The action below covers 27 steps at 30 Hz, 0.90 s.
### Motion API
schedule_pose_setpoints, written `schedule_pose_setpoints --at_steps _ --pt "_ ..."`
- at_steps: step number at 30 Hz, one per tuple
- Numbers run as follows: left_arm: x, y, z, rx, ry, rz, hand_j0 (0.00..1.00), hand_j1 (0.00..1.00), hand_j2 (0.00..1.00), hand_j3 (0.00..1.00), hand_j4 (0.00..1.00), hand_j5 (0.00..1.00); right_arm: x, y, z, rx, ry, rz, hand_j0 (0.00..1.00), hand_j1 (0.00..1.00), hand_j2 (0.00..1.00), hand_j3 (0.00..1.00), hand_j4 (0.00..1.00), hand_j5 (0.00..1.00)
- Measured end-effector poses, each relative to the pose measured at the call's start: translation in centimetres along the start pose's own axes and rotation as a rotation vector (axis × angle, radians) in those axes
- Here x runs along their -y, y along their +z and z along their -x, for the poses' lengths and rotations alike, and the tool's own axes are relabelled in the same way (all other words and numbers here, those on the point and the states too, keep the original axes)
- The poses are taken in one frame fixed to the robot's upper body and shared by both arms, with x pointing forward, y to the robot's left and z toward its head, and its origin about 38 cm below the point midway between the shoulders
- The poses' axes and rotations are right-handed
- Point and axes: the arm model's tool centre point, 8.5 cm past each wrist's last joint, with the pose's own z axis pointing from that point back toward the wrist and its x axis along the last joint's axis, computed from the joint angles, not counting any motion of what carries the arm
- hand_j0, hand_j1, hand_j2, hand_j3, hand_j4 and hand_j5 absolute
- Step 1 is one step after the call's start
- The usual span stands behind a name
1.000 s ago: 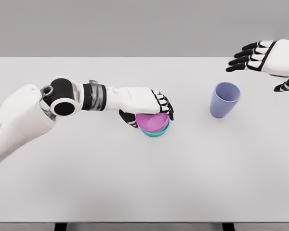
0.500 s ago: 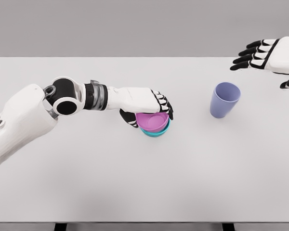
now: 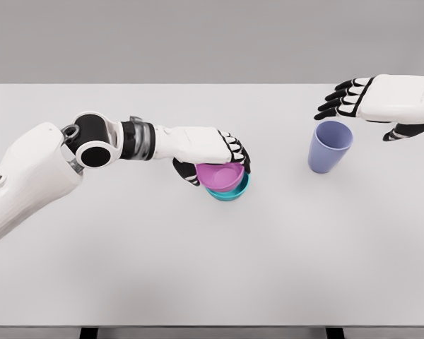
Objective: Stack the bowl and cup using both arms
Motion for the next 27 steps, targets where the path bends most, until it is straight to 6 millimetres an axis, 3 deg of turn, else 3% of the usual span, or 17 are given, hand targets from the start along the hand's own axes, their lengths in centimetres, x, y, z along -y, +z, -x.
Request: schedule_pose_setpoints --at_steps 1,10,14,17,20,23,25,27 --pt "0.0 0.0 0.0 -0.001 -0.001 0.001 0.99 0.99 0.99 0.99 0.99 0.99 0.0 0.0 0.0 0.001 0.001 0.000 1.00 1.00 1.00 1.00 1.00 1.00" --pt "0.1 0.2 0.1 -0.004 -0.002 0.002 1.00 1.00 1.00 1.00 1.00 1.00 -0.2 -0.9 -0.4 0.025 -0.002 -0.005 1.00 1.00 1.00 1.00 1.00 1.00" --pt "-1.3 1.0 -0.3 0.013 -0.020 -0.026 1.00 1.00 1.00 1.00 1.00 1.00 -0.4 -1.7 0.1 0.021 -0.010 -0.013 1.00 1.00 1.00 1.00 1.00 1.00" --pt "-2.6 5.0 -1.0 0.051 0.017 -0.093 1.00 1.00 1.00 1.00 1.00 1.00 -0.2 -2.8 0.2 0.033 -0.007 -0.013 1.00 1.00 1.00 1.00 1.00 1.00" --pt "-3.5 11.0 -1.2 0.121 0.118 -0.198 1.00 1.00 1.00 1.00 1.00 1.00 -1.4 -4.1 0.5 0.039 -0.023 -0.042 1.00 1.00 1.00 1.00 1.00 1.00" --pt "-0.1 16.1 -1.2 0.180 0.316 -0.282 1.00 1.00 1.00 1.00 1.00 1.00 -2.4 -4.6 0.8 0.032 -0.037 -0.070 1.00 1.00 1.00 1.00 1.00 1.00" --pt "2.6 18.2 -1.1 0.175 0.421 -0.306 1.00 1.00 1.00 1.00 1.00 1.00 -3.0 -4.6 1.3 0.017 -0.046 -0.087 1.00 1.00 1.00 1.00 1.00 1.00" --pt "4.0 19.8 -0.9 0.151 0.471 -0.330 1.00 1.00 1.00 1.00 1.00 1.00 -3.6 -4.7 1.8 0.003 -0.059 -0.101 1.00 1.00 1.00 1.00 1.00 1.00"
